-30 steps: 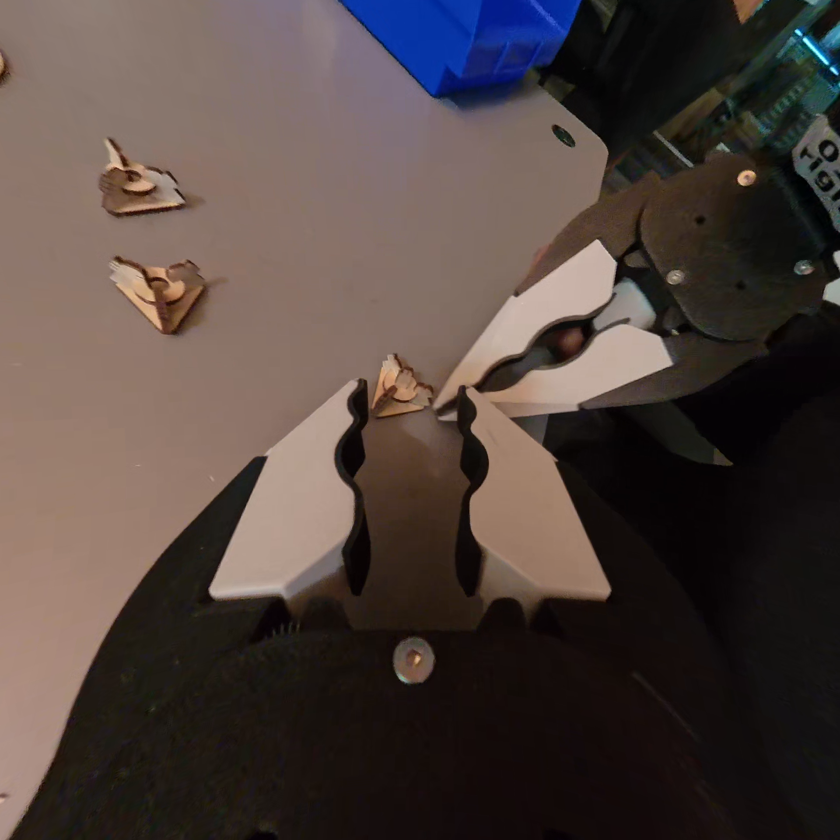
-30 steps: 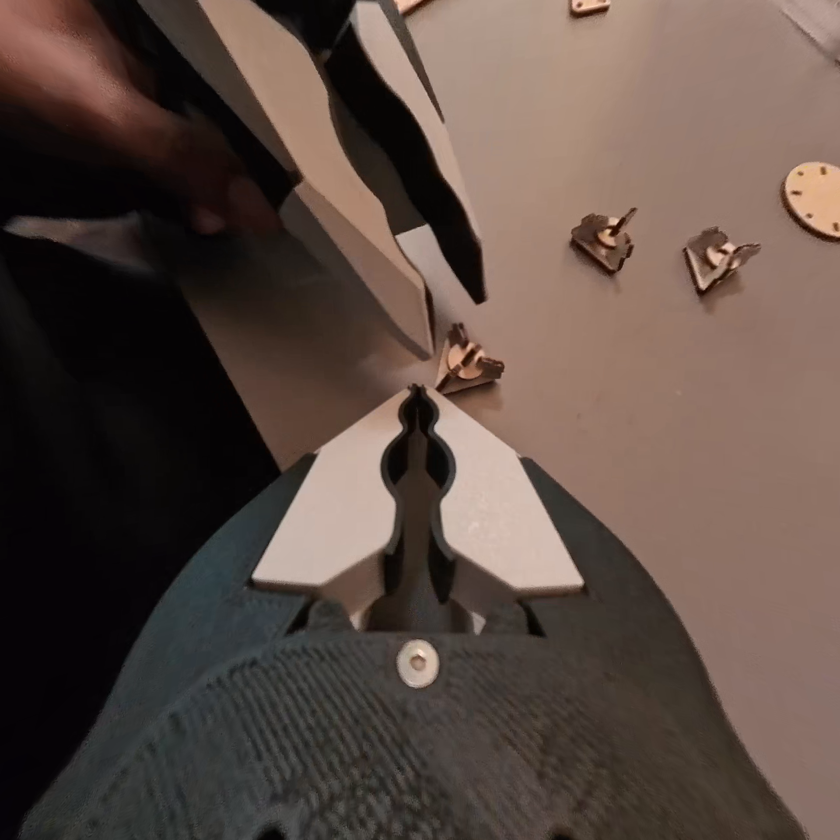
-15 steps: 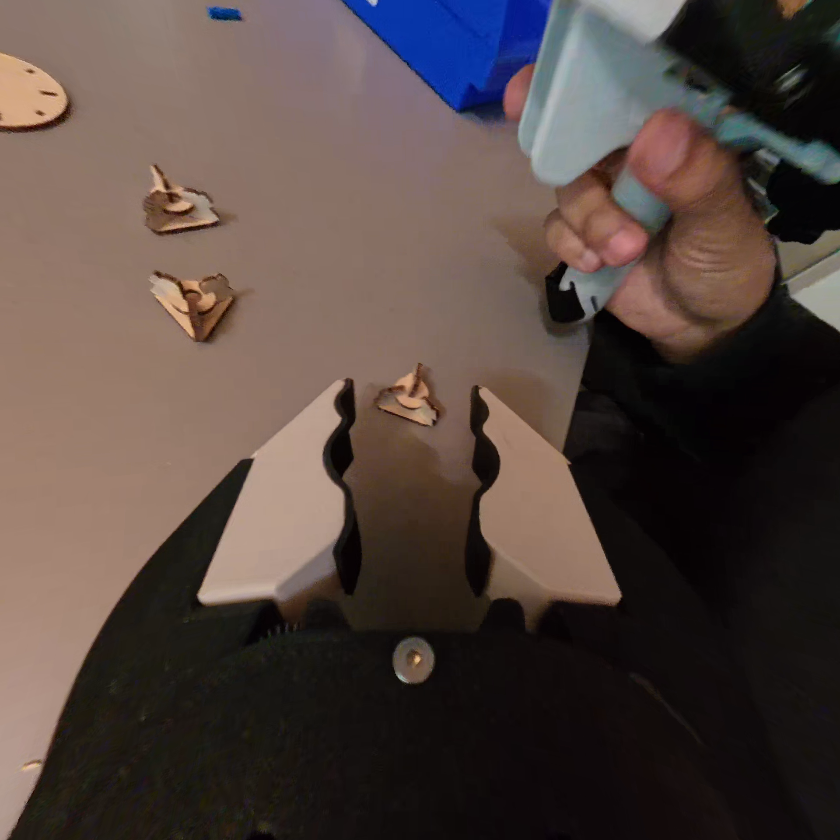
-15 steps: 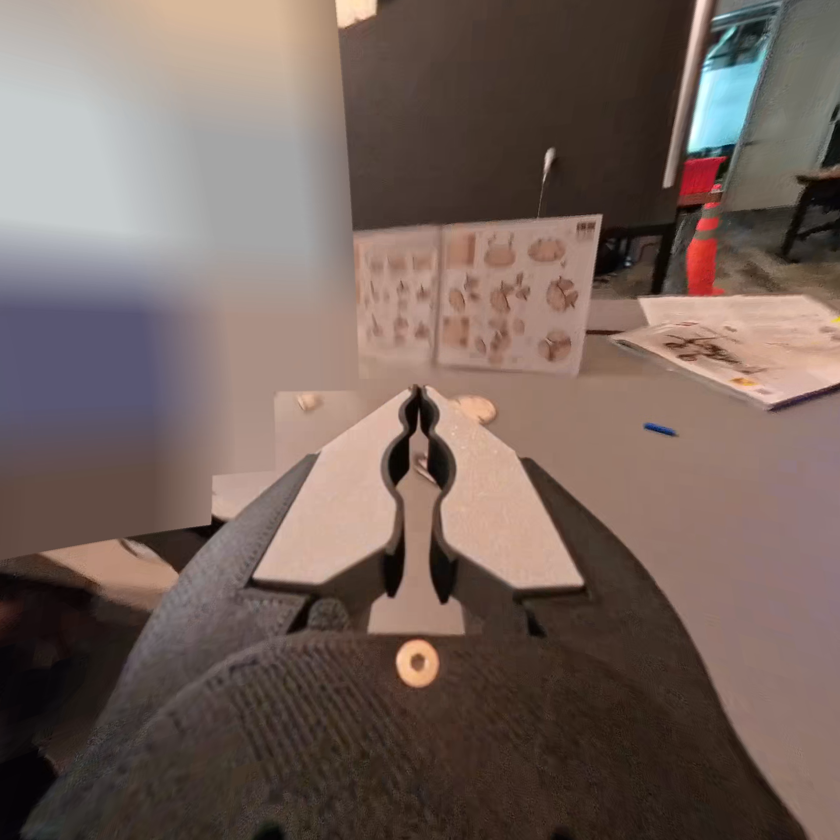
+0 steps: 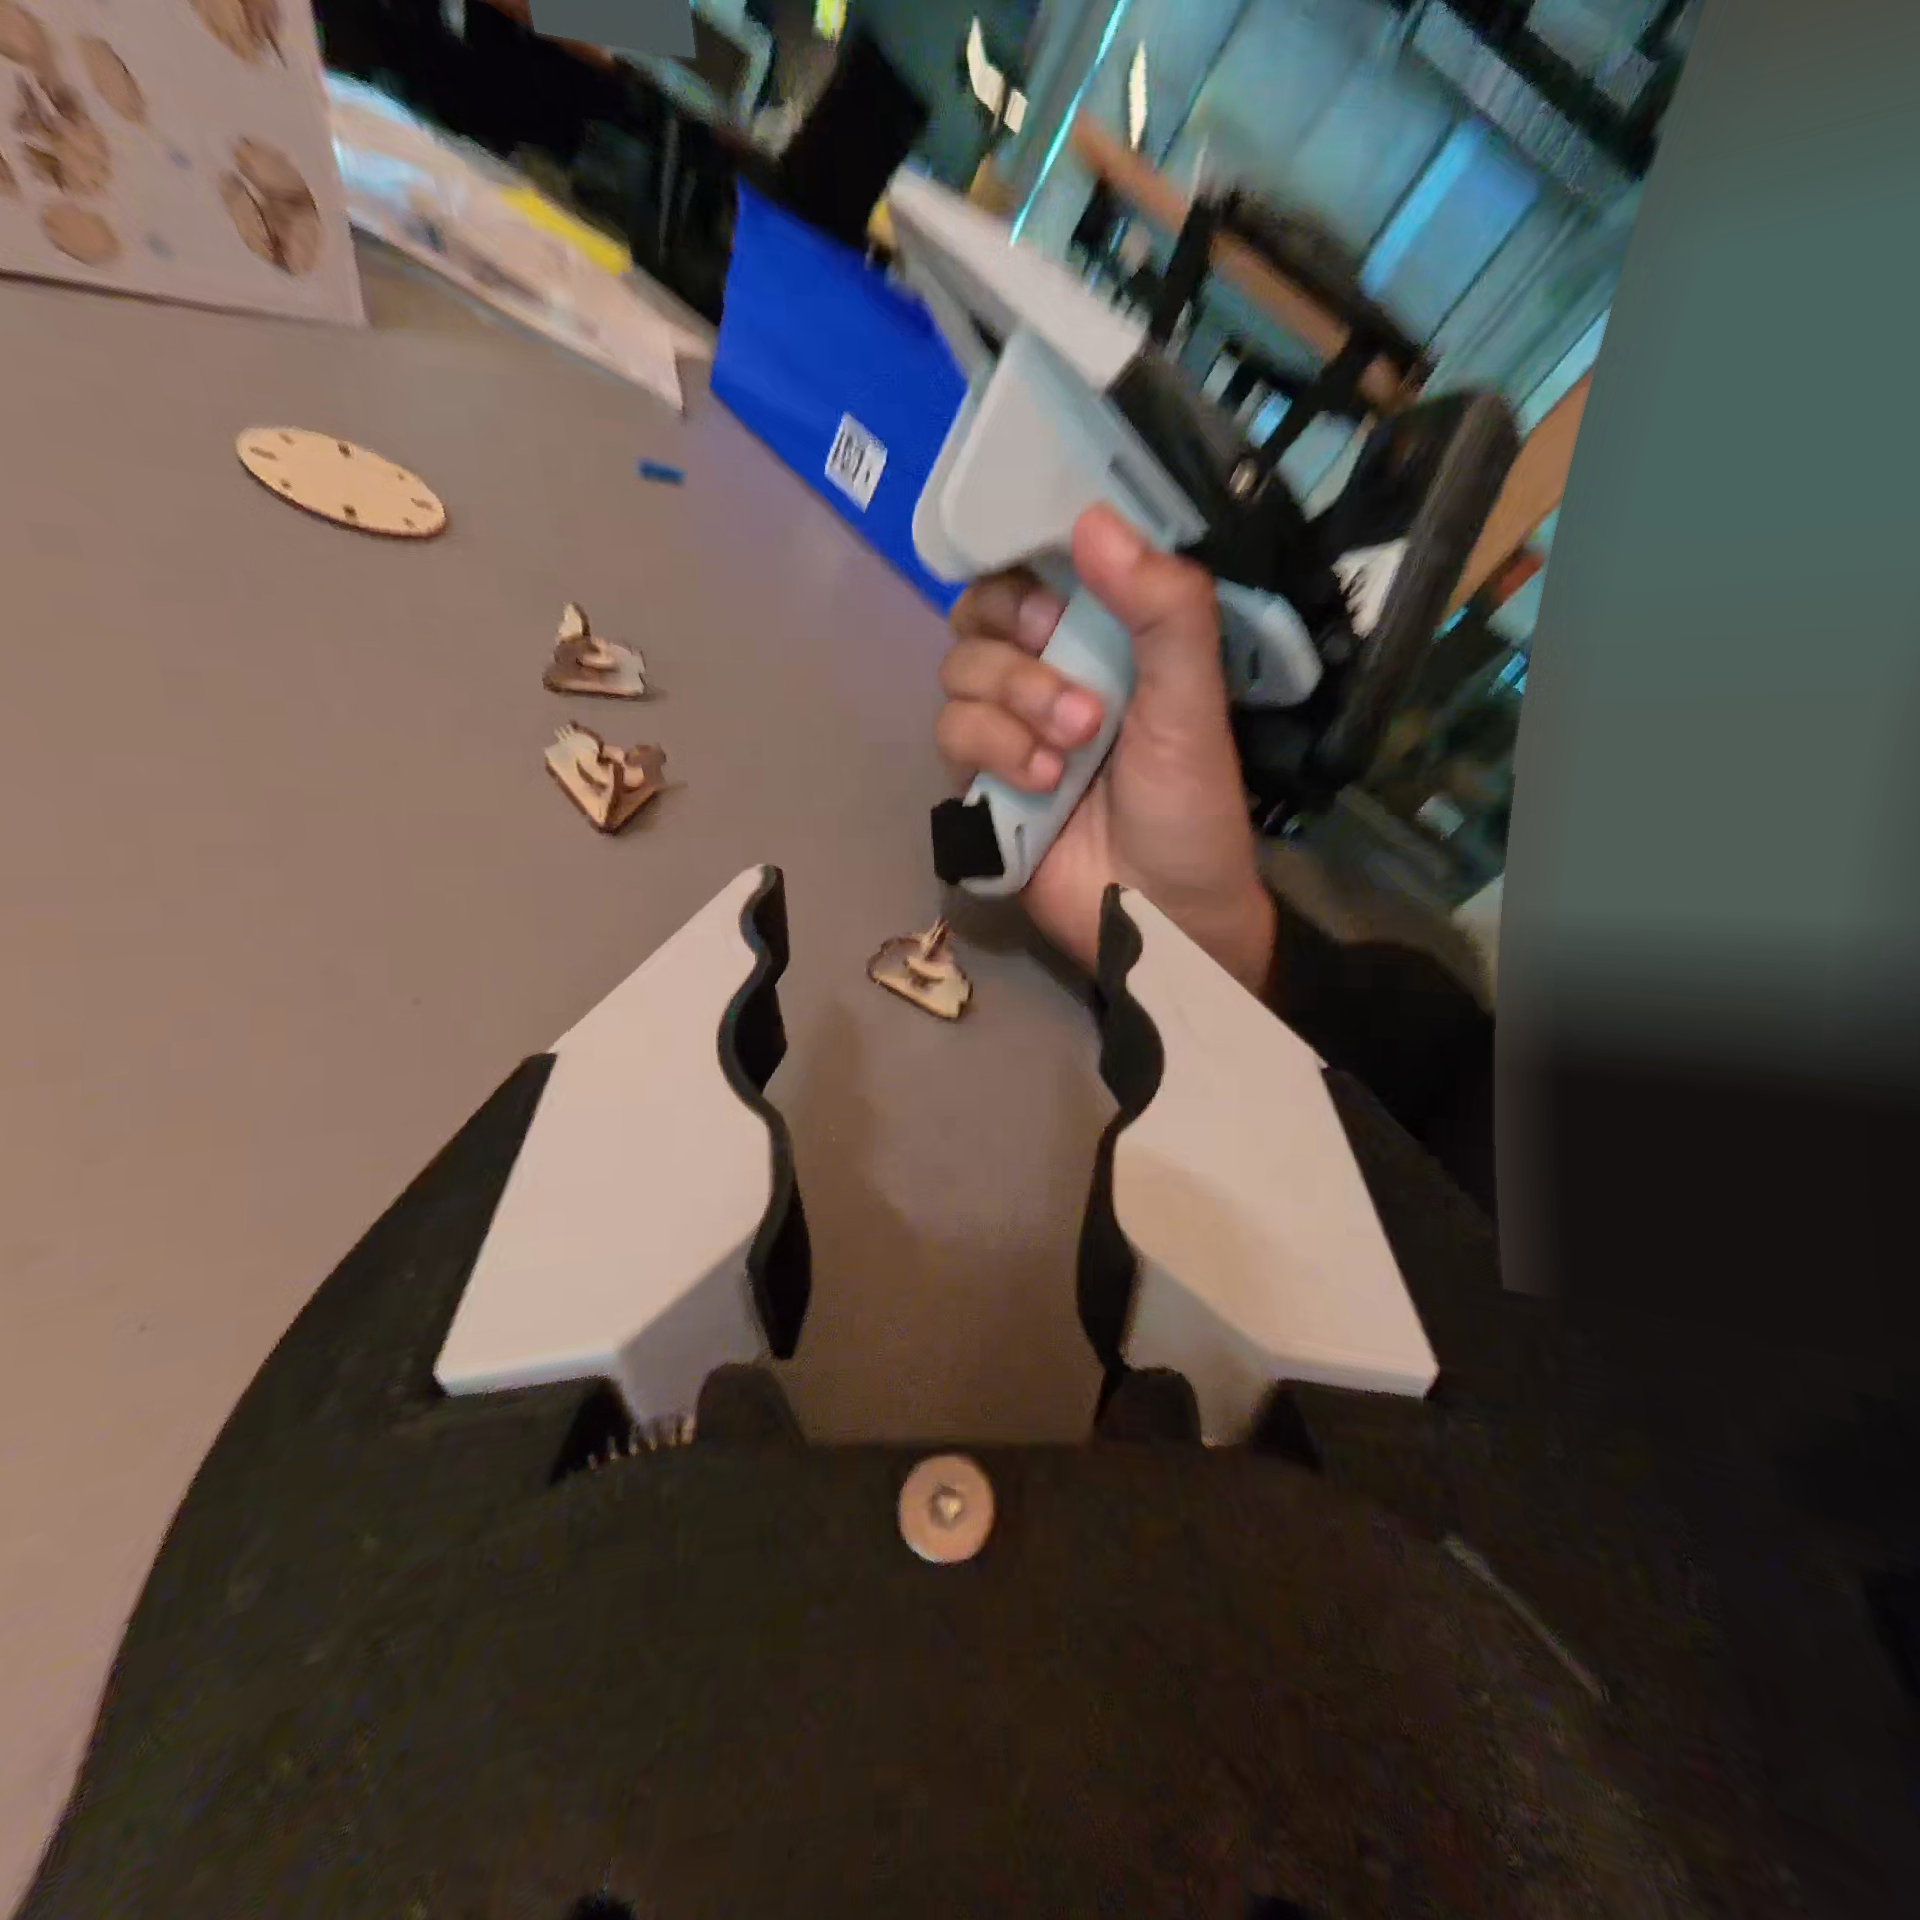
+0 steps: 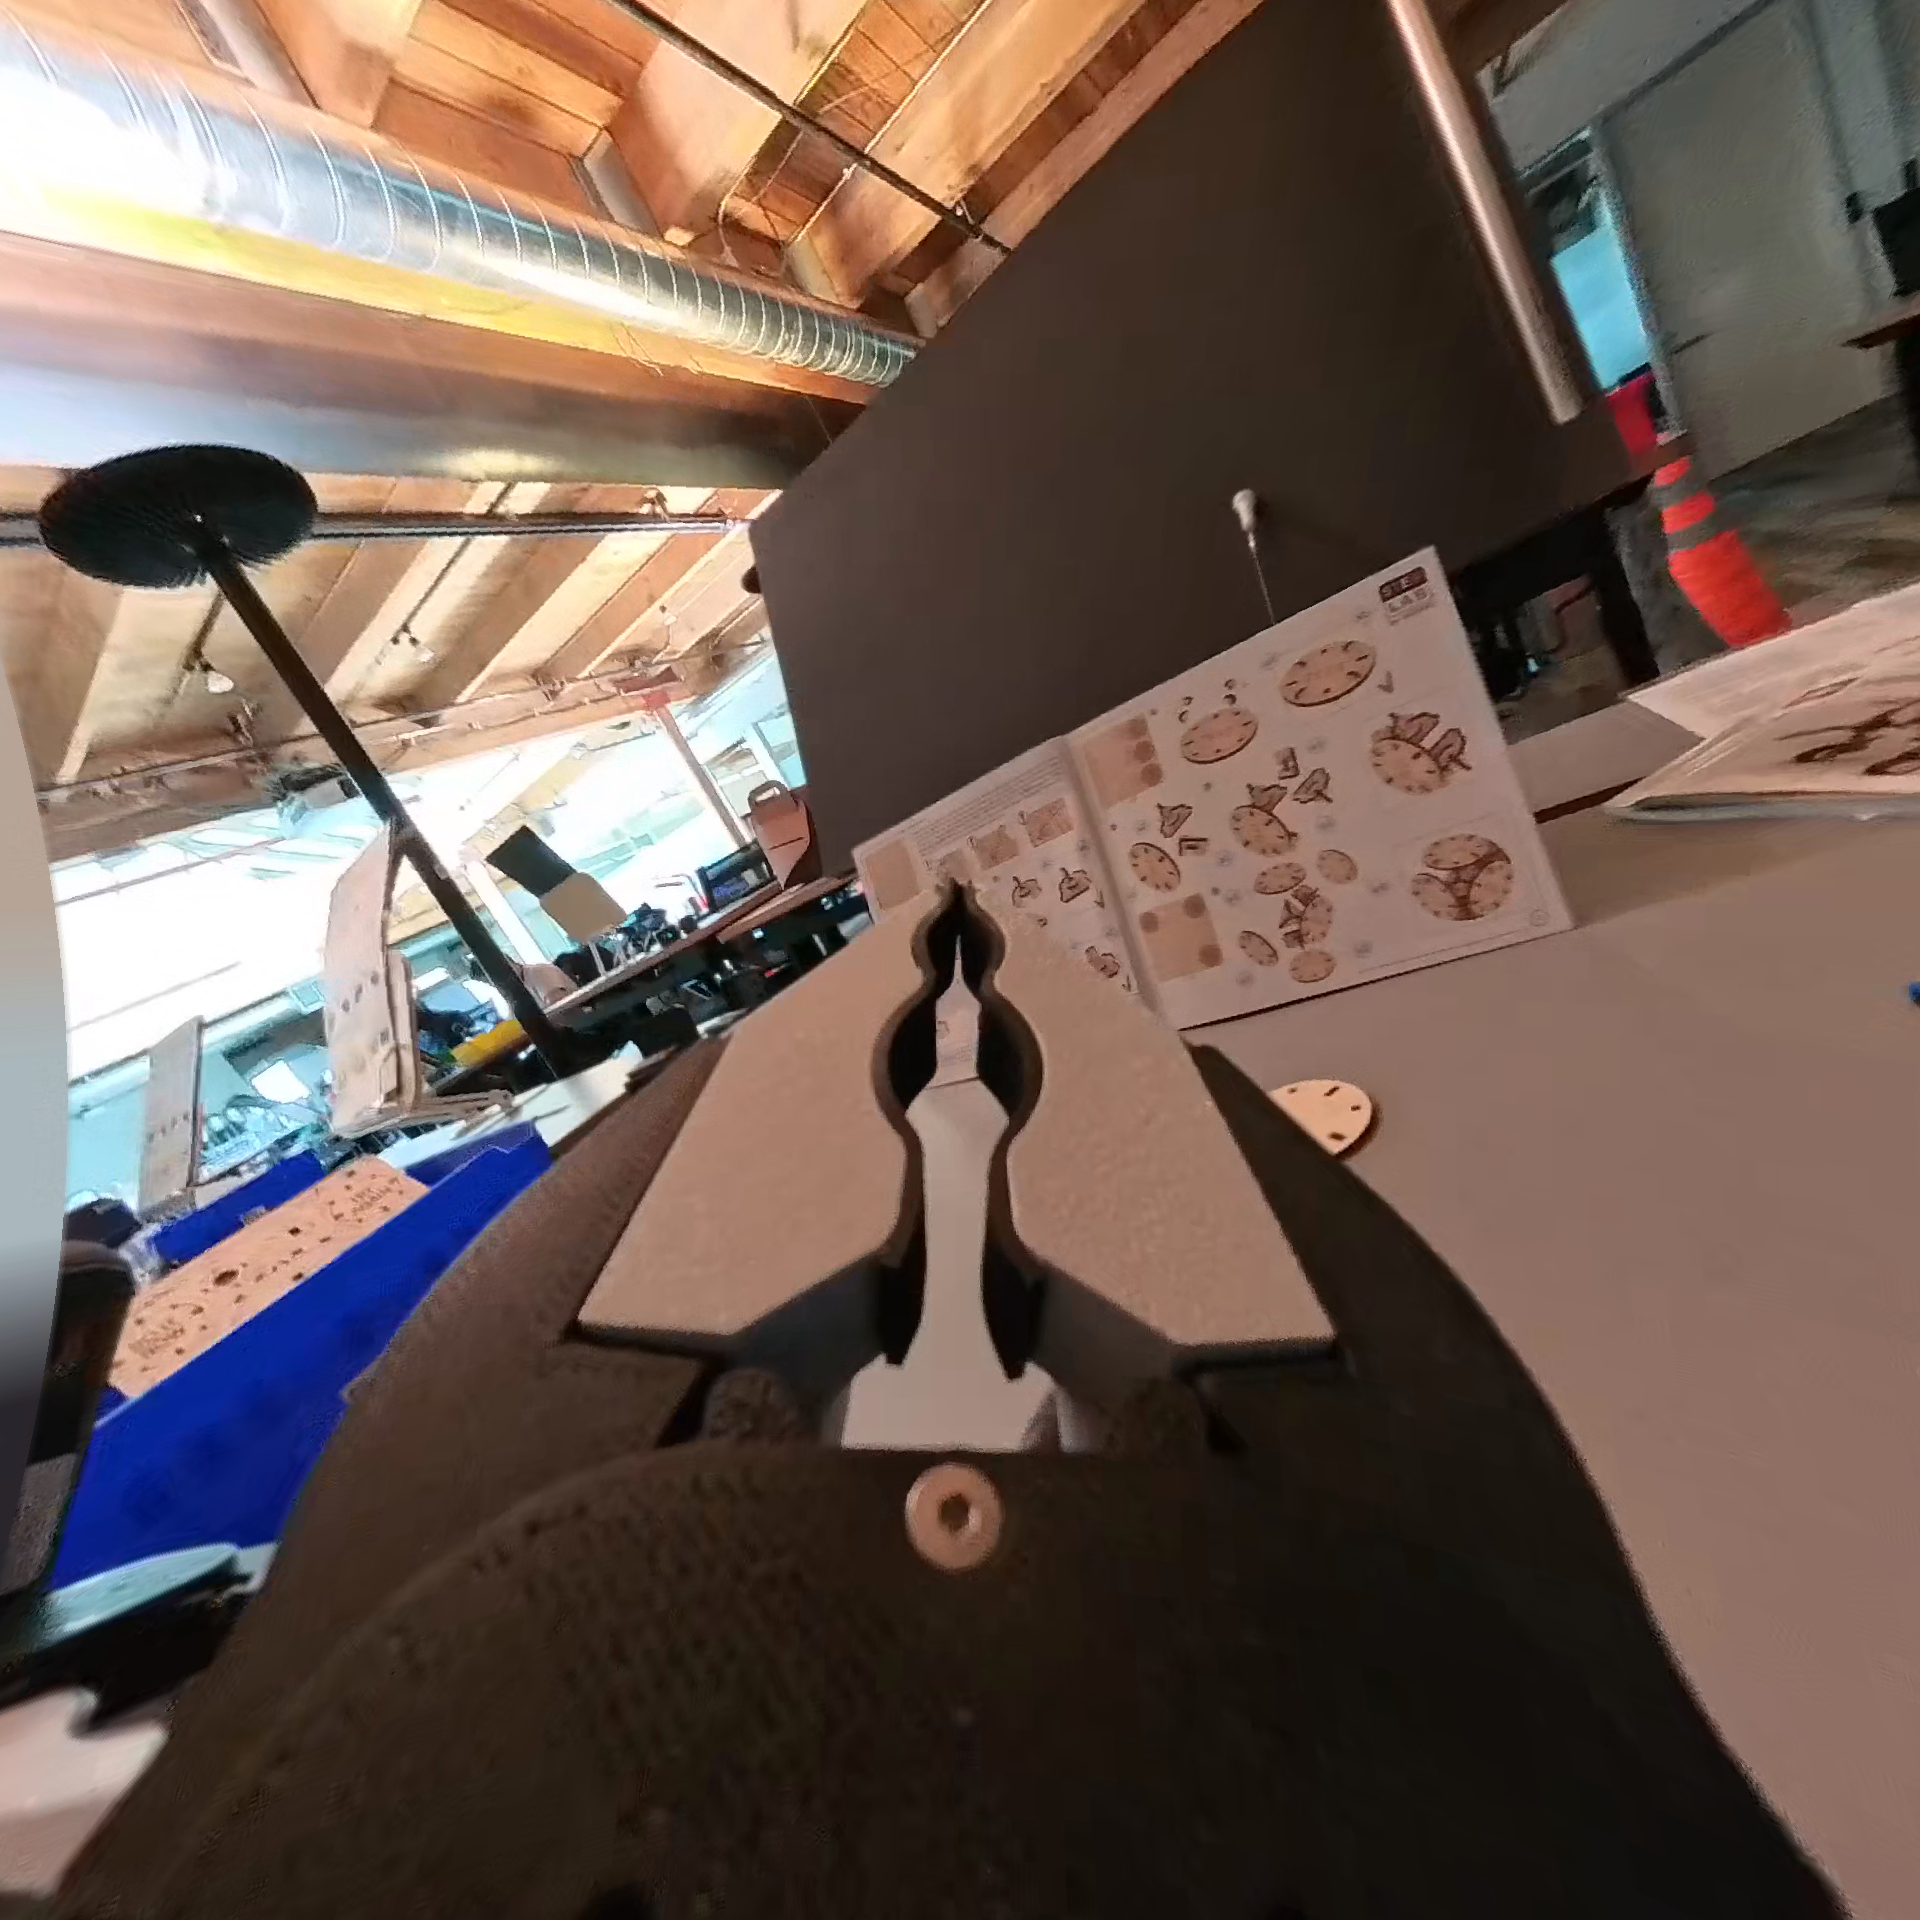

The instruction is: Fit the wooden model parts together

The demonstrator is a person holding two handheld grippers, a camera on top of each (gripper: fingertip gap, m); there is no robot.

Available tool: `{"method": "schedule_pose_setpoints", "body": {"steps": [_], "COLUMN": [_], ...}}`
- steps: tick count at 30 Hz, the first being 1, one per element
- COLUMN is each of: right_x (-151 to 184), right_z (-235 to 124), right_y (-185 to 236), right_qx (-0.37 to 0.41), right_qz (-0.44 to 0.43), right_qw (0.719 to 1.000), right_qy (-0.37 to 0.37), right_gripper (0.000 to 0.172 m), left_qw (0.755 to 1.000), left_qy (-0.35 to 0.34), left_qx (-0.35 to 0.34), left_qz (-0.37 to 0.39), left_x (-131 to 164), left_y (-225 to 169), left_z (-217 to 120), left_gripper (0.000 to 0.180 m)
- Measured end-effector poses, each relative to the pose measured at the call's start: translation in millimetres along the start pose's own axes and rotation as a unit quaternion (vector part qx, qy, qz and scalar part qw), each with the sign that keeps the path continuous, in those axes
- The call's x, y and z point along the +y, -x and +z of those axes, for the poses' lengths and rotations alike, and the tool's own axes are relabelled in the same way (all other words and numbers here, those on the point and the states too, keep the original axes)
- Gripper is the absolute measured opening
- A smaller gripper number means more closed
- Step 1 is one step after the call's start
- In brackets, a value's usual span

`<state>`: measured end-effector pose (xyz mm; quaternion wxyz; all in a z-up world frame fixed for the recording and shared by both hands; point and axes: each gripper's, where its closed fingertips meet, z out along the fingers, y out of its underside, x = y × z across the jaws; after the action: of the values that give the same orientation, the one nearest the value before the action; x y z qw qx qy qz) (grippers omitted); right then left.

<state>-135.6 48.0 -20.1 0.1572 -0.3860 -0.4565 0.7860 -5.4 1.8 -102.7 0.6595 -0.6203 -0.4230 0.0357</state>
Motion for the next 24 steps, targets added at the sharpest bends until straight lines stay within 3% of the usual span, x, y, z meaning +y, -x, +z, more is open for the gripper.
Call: {"method": "schedule_pose_setpoints", "body": {"steps": [5, 11, 13, 19, 22, 24], "right_x": [14, 11, 27, 6, 40, 35], "right_z": [6, 5, 6, 5, 10, 11], "right_y": [0, 26, 24, 45, 30, 28], "right_qx": [0.042, 0.054, 0.061, 0.042, 0.050, 0.047], "right_qz": [-0.064, -0.204, -0.244, -0.262, -0.261, -0.236], "right_qw": [0.997, 0.977, 0.968, 0.964, 0.963, 0.969], "right_qy": [0.028, 0.001, 0.024, -0.013, 0.051, 0.057], "right_gripper": [0.000, 0.000, 0.000, 0.000, 0.000, 0.000], "left_qw": [0.993, 0.985, 0.983, 0.982, 0.982, 0.982], "left_qy": [-0.094, -0.125, -0.130, -0.131, -0.129, -0.130], "left_qx": [0.049, 0.075, 0.077, 0.075, 0.072, 0.072], "left_qz": [-0.054, -0.094, -0.102, -0.112, -0.115, -0.114], "left_x": [-23, -30, -31, -31, -31, -31], "left_y": [6, 12, 14, 17, 18, 18], "left_z": [-36, -46, -47, -46, -45, -45], "left_gripper": [0.051, 0.051, 0.051, 0.051, 0.050, 0.050]}}
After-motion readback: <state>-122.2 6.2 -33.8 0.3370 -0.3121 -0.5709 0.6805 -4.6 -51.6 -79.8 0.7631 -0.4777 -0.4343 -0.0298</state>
